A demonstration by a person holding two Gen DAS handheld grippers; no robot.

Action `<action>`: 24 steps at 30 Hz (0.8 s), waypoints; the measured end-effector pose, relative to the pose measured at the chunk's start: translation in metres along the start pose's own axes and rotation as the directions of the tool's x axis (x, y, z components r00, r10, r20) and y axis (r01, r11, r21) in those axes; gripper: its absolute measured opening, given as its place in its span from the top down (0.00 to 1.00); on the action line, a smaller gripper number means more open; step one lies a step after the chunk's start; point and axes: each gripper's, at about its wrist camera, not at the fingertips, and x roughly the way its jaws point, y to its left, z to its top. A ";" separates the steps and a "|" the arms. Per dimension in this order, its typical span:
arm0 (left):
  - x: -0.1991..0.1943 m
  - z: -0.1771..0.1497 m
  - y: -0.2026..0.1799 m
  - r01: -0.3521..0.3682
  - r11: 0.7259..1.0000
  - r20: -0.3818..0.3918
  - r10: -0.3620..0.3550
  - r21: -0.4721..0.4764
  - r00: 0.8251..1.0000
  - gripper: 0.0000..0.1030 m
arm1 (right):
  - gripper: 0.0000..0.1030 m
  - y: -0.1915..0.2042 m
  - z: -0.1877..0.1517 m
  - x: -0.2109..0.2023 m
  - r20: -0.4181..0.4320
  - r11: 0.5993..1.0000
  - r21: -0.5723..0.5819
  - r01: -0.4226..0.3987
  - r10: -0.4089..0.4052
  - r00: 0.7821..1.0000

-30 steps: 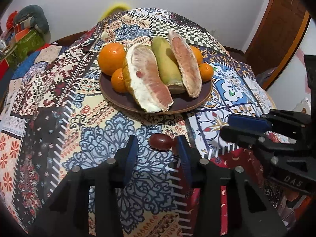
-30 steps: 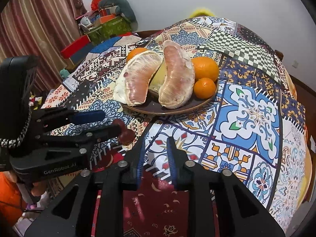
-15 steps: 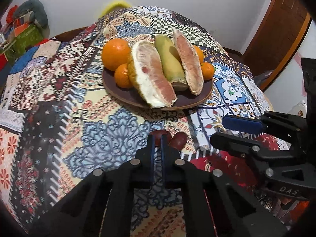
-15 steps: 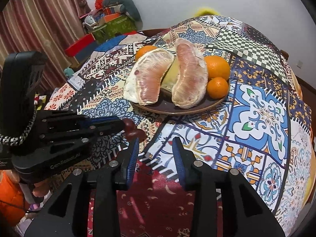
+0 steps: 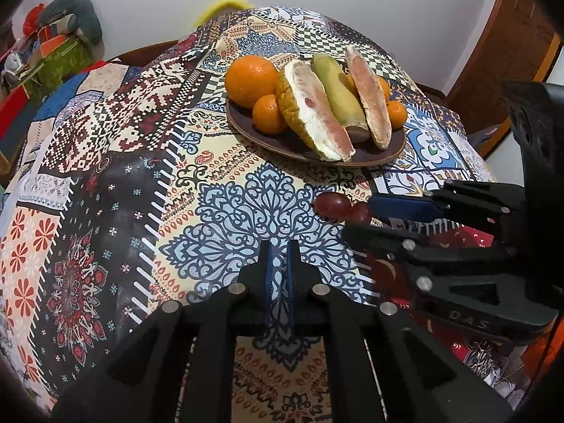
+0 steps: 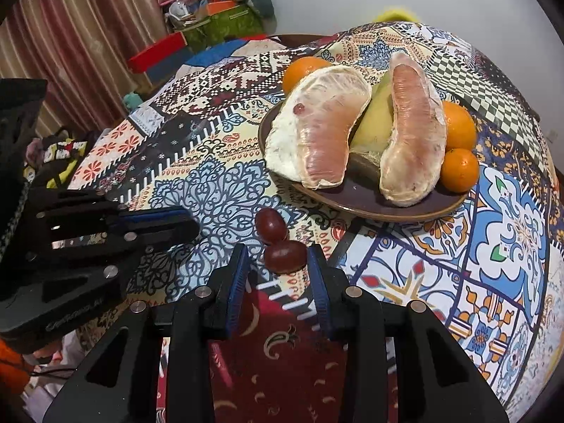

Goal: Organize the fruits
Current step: 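Grasp one dark red date with the left gripper while the right grasps the other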

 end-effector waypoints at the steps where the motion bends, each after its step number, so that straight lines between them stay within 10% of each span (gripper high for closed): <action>1: 0.001 0.000 -0.001 0.002 1.000 -0.002 -0.002 0.000 1.000 0.94 | 0.75 0.001 0.000 -0.001 0.002 1.000 -0.004 0.006 -0.006 1.000; 11: 0.015 0.015 -0.026 0.017 0.999 -0.013 -0.017 0.040 1.000 0.66 | 0.76 -0.026 -0.008 -0.038 0.085 0.998 0.064 0.025 -0.031 0.996; 24: 0.044 0.034 -0.043 0.029 0.998 -0.024 -0.028 0.062 0.999 0.71 | 0.76 -0.060 -0.020 -0.062 0.117 0.989 0.138 0.056 -0.072 0.990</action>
